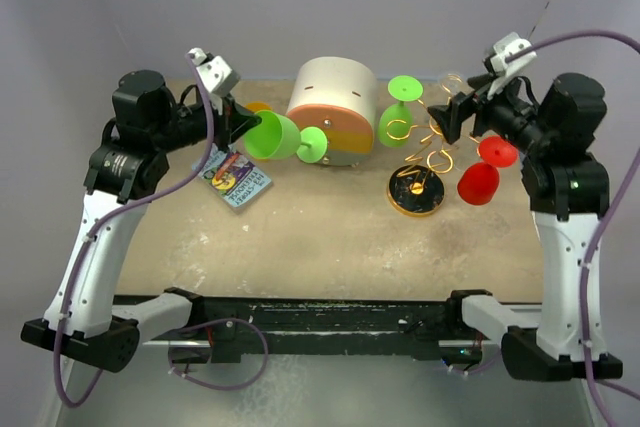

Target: Place the wine glass upside down on the wine glass rack

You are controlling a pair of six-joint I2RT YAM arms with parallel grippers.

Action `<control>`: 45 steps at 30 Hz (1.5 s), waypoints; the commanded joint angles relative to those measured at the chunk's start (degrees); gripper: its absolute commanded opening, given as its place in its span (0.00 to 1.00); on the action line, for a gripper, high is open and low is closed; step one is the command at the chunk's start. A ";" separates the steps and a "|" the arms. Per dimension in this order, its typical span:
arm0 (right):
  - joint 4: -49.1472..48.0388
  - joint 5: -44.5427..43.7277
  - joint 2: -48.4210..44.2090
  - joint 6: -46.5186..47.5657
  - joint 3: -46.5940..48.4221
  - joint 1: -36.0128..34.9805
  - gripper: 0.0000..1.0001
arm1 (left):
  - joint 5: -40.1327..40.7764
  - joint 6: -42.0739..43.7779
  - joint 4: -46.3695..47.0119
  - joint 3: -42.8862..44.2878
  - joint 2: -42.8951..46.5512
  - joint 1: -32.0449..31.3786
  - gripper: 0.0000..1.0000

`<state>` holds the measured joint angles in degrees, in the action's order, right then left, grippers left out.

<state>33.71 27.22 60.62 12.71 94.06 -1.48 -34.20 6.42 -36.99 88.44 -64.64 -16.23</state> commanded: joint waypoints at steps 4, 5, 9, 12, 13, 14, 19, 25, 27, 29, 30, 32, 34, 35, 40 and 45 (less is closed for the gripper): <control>-9.14 11.92 7.39 -15.88 2.08 -3.67 0.85 | -2.08 -6.95 6.52 6.07 -2.56 0.28 0.00; -10.18 10.72 8.47 -16.84 2.28 -5.33 0.84 | -2.28 -7.39 6.97 6.57 -3.13 0.29 0.00; -15.30 7.79 12.67 -20.61 2.55 -11.29 0.80 | -2.05 -8.57 8.52 8.36 -4.21 0.27 0.00; -18.92 7.68 15.58 -24.65 2.88 -14.28 0.78 | -0.70 -8.41 9.07 9.21 -4.15 0.24 0.00; -19.77 7.72 16.45 -26.16 2.99 -14.91 0.77 | -0.41 -8.36 9.31 9.53 -4.15 0.24 0.00; -20.45 7.83 17.26 -28.04 3.24 -15.49 0.75 | -0.23 -8.42 9.53 9.95 -4.25 0.23 0.00; -22.03 8.35 20.79 -35.83 3.47 -18.21 0.71 | -0.15 -8.70 10.85 10.61 -4.27 0.24 0.00; -24.64 10.52 21.81 -39.05 1.40 -19.91 0.65 | -0.01 -8.37 11.59 10.31 -4.22 0.24 0.00; -25.56 11.23 21.94 -39.65 0.28 -20.56 0.63 | 0.05 -8.20 11.85 10.41 -4.45 0.26 0.00; -26.78 12.46 22.08 -40.70 -0.87 -20.99 0.59 | -0.08 -8.04 11.92 10.57 -4.74 0.26 0.00; -27.44 12.87 22.07 -40.99 -1.50 -21.16 0.56 | -0.15 -7.96 11.96 10.64 -4.79 0.24 0.00; -29.12 13.55 22.24 -42.29 -3.05 -21.36 0.51 | -0.25 -8.04 12.24 10.68 -4.75 0.28 0.00; -30.91 14.38 22.42 -43.78 -4.64 -21.45 0.50 | -0.26 -8.07 12.38 10.60 -4.70 0.25 0.00; -31.28 14.39 22.51 -44.02 -5.08 -21.45 0.49 | -0.18 -8.08 12.38 10.46 -4.68 0.23 0.00; -33.51 15.62 22.74 -45.57 -6.60 -21.63 0.42 | -0.17 -7.49 12.38 9.72 -4.36 0.25 0.00; -36.04 16.93 23.55 -48.04 -7.13 -21.79 0.35 | -0.43 -7.36 12.45 9.44 -4.39 0.26 0.00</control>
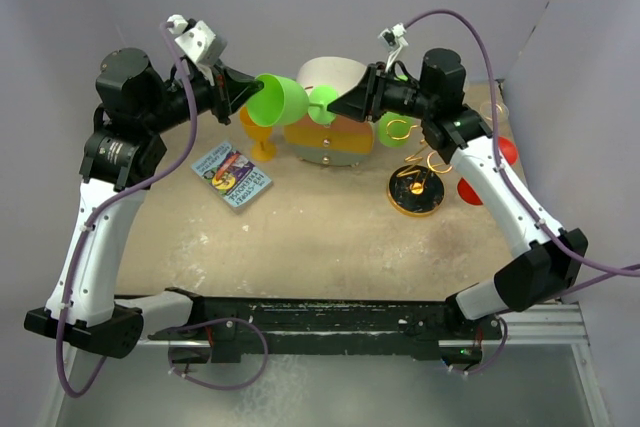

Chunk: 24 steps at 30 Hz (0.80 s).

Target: Place the wine glass upside down on the wine glass rack

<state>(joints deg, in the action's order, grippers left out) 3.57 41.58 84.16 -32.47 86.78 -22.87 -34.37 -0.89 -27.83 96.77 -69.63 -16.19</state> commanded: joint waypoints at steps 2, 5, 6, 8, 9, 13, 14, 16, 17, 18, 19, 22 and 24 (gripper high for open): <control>-6.71 2.95 0.27 -3.70 0.06 -0.49 0.32 | -0.28 0.08 3.31 1.00 0.61 0.27 0.00; -7.28 3.07 0.60 -4.55 -0.03 -0.59 0.27 | -0.29 0.21 3.40 0.81 0.61 0.21 0.00; -7.41 3.07 0.69 -4.81 -0.16 -0.67 0.25 | -0.38 0.26 3.40 0.80 0.45 0.21 0.00; -7.35 2.55 0.82 -5.03 -0.33 -0.75 0.21 | -0.48 0.14 3.47 0.71 0.45 0.24 0.00; -7.40 2.34 0.87 -5.11 -0.42 -0.77 0.18 | -0.58 0.03 3.49 0.67 0.40 0.21 0.00; -6.40 1.09 0.63 -5.40 -0.27 -0.69 0.01 | -0.44 0.05 3.49 0.33 0.71 0.24 0.00; -5.75 0.69 0.46 -5.17 0.09 -0.67 0.00 | -0.36 0.13 3.37 0.20 0.81 0.22 0.00; -4.09 0.01 0.04 -4.03 1.05 -0.68 0.00 | -0.34 0.26 3.17 -0.08 1.23 0.19 0.09; -3.14 -0.30 -0.22 -2.71 1.66 -0.60 0.00 | -0.42 0.39 3.02 -0.23 1.50 0.24 0.17; -2.21 -0.59 -0.49 -1.42 2.24 -0.55 0.00 | -0.49 0.38 2.78 -0.44 1.77 0.20 0.25; -1.31 -1.42 -0.77 -0.40 2.80 -0.25 0.00 | -0.60 0.37 2.51 -0.64 2.14 0.21 0.31; 0.54 -3.65 -2.16 2.85 3.34 0.47 0.00 | -0.83 1.12 1.14 -1.53 3.51 0.42 0.43; 2.07 -5.33 -3.17 5.76 3.75 0.82 0.00 | 0.06 2.23 -0.34 -1.84 4.39 0.50 0.53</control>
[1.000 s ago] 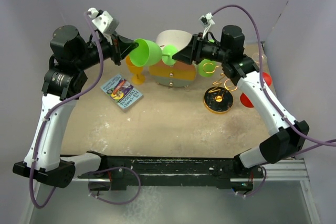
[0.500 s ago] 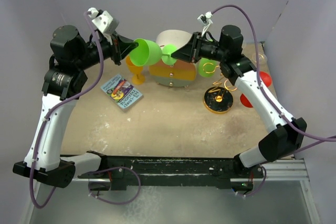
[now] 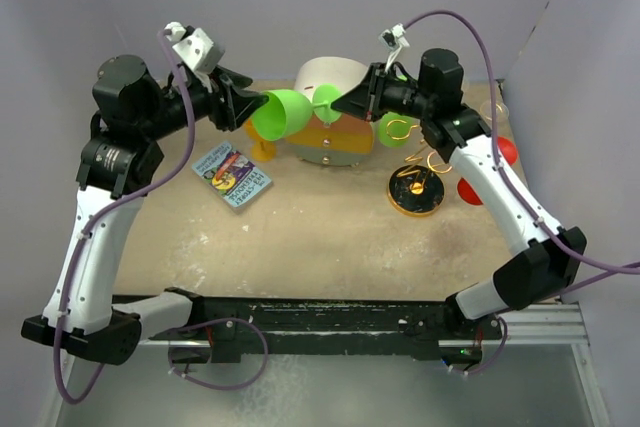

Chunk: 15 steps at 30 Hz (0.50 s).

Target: Place the wine glass upside down on the wine glass rack

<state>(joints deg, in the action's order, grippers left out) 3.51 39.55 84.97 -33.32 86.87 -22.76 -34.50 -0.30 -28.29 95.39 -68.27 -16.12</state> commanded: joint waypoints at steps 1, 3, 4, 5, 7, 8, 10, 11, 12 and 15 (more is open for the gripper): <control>3.00 -4.11 -4.58 8.04 3.92 1.01 0.00 | 0.74 2.53 -0.69 -0.61 3.52 0.46 0.57; 4.75 -5.42 -5.77 10.88 4.37 2.02 0.00 | 2.61 4.52 -2.47 -0.74 4.55 0.47 0.66; 5.39 -6.01 -6.35 12.64 4.75 2.51 0.00 | 4.10 5.48 -3.37 -0.74 5.06 0.47 0.70; 6.90 -6.52 -6.96 14.58 5.14 2.88 0.00 | 6.10 6.18 -4.11 -0.69 5.74 0.66 0.74; 10.51 -9.34 -8.11 20.38 6.70 3.15 0.00 | 10.11 6.94 -5.15 -0.20 6.65 1.26 0.81; 12.08 -10.48 -8.67 23.89 7.51 3.14 0.00 | 12.38 7.55 -5.58 0.21 7.00 1.45 0.83; 16.25 -10.30 -9.54 32.04 9.27 3.12 0.00 | 15.26 8.25 -6.54 1.08 7.58 1.70 0.89; 18.80 -10.76 -10.05 35.96 10.31 3.16 0.00 | 16.43 8.53 -6.93 1.45 7.73 1.75 0.91; 20.88 -11.62 -10.58 39.75 11.14 3.16 0.00 | 17.41 8.77 -7.10 1.80 7.94 1.83 0.94; 25.69 -15.72 -12.89 50.80 12.06 3.08 0.00 | 20.10 9.19 -7.64 2.49 8.10 1.82 1.00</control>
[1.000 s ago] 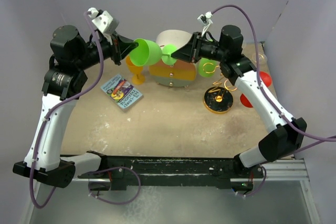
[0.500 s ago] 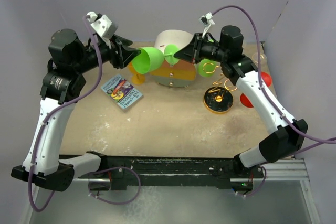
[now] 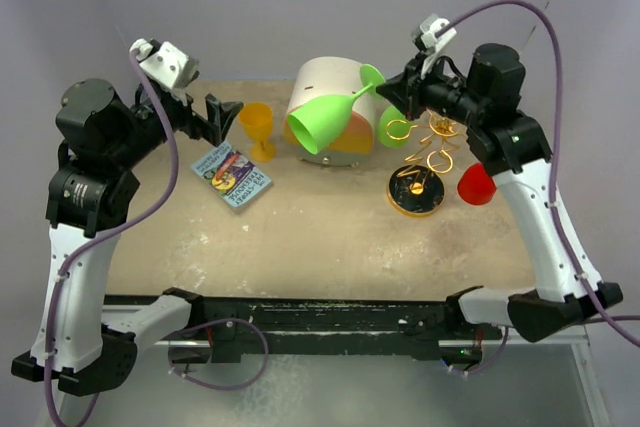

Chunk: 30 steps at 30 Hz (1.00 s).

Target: Place the wine glass upside down on the wine glass rack

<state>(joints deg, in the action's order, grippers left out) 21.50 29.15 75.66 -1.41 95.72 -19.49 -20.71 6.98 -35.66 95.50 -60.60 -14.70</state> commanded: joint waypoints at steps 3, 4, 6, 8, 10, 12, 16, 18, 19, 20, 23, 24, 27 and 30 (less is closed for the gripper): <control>10.71 -7.30 -6.41 25.95 3.19 -0.19 0.00 | 7.49 1.89 -0.20 2.31 0.35 0.50 0.99; 11.88 -7.42 -7.31 28.08 3.35 -0.20 0.00 | 7.52 1.77 -0.12 2.22 0.31 0.51 0.99; 14.85 -7.38 -8.71 32.94 4.14 -0.20 0.00 | 7.44 1.70 0.01 1.92 0.19 0.72 0.99; 17.42 -7.35 -10.35 37.18 4.30 -0.20 0.00 | 7.40 1.44 0.18 1.44 0.26 1.14 0.99; 19.57 -7.26 -12.50 40.98 3.39 -0.20 0.00 | 7.00 1.06 0.52 0.92 0.32 1.99 0.99; 22.27 -7.00 -13.71 44.74 2.80 -0.20 0.00 | 5.70 0.44 0.94 0.53 0.16 2.94 0.99; 25.86 -6.94 -15.71 50.82 1.32 -0.20 0.00 | 3.45 -0.50 1.70 0.49 -0.65 4.28 0.99; 26.28 -6.92 -17.11 52.11 0.12 -0.21 0.00 | 3.02 -0.45 1.86 0.39 -1.23 4.54 0.99; 26.43 -7.11 -17.77 52.63 -0.37 -0.25 0.00 | 2.82 -0.11 1.78 0.36 -1.68 4.55 0.99; 26.62 -7.42 -18.39 52.98 -0.90 -0.21 0.00 | 2.91 0.09 1.63 0.31 -2.14 4.59 0.99; 25.97 -9.28 -19.76 53.24 -2.71 -0.36 0.00 | 3.22 0.18 1.68 -0.44 -3.41 4.66 0.99; 24.95 -10.43 -19.82 52.91 -3.73 -0.61 0.00 | 3.08 0.11 2.00 -0.82 -3.51 4.74 0.99; 21.97 -16.24 -19.67 52.33 -7.84 -1.60 0.00 | 2.75 0.00 2.51 -1.65 -4.18 4.98 0.99; 18.94 -22.26 -20.52 53.39 -12.25 -2.57 0.00 | 2.53 -0.02 2.93 -2.22 -4.33 5.27 0.99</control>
<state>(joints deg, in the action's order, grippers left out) 46.28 16.32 55.42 50.39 87.79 -20.88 -16.99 7.66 -36.10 93.62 -65.12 -10.17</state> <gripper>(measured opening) 0.011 0.992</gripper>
